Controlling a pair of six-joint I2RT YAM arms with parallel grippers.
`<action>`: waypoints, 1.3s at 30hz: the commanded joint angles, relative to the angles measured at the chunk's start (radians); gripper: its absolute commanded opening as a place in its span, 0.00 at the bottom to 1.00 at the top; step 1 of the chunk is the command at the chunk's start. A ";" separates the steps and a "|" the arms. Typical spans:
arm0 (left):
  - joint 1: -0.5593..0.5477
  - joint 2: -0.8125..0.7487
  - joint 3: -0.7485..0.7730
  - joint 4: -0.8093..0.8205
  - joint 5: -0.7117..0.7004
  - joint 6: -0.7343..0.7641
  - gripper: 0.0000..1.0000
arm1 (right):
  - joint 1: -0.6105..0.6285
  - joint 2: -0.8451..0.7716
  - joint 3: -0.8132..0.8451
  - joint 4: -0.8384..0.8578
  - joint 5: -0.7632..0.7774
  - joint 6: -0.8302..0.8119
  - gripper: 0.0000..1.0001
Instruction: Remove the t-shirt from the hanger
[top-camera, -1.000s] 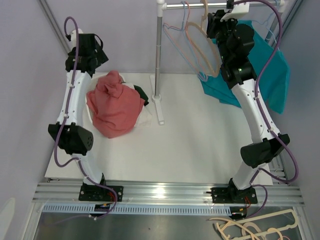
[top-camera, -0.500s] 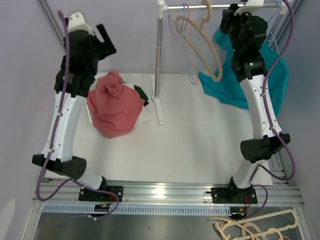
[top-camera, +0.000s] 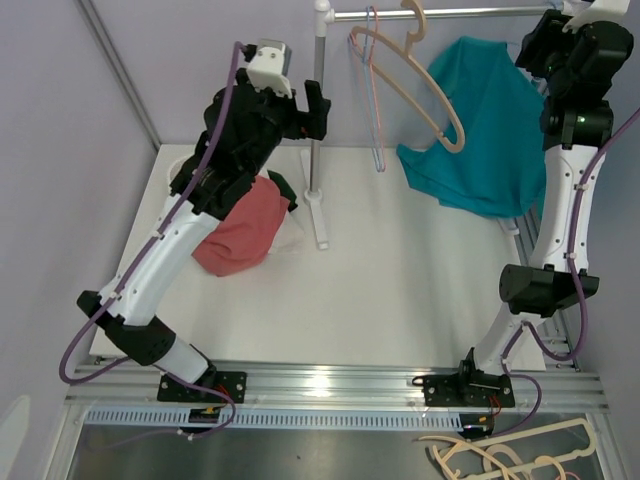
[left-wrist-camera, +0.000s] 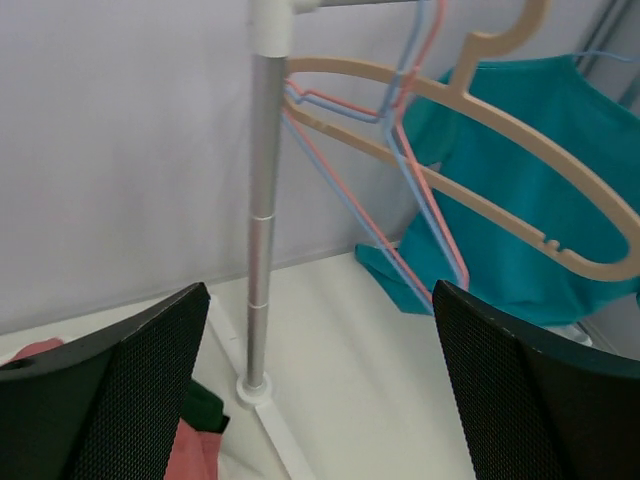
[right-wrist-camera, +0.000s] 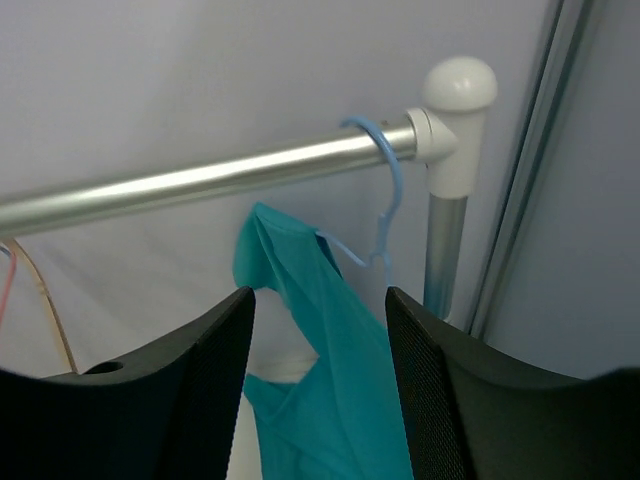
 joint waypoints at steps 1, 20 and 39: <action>-0.041 0.019 -0.013 0.090 0.052 0.075 0.98 | -0.044 -0.030 -0.013 -0.066 -0.112 0.000 0.59; -0.058 0.046 -0.106 0.256 0.126 0.120 1.00 | -0.161 0.072 -0.038 -0.021 -0.275 -0.033 0.67; -0.058 0.128 -0.078 0.302 0.110 0.140 0.99 | -0.236 0.145 -0.001 0.023 -0.460 0.068 0.54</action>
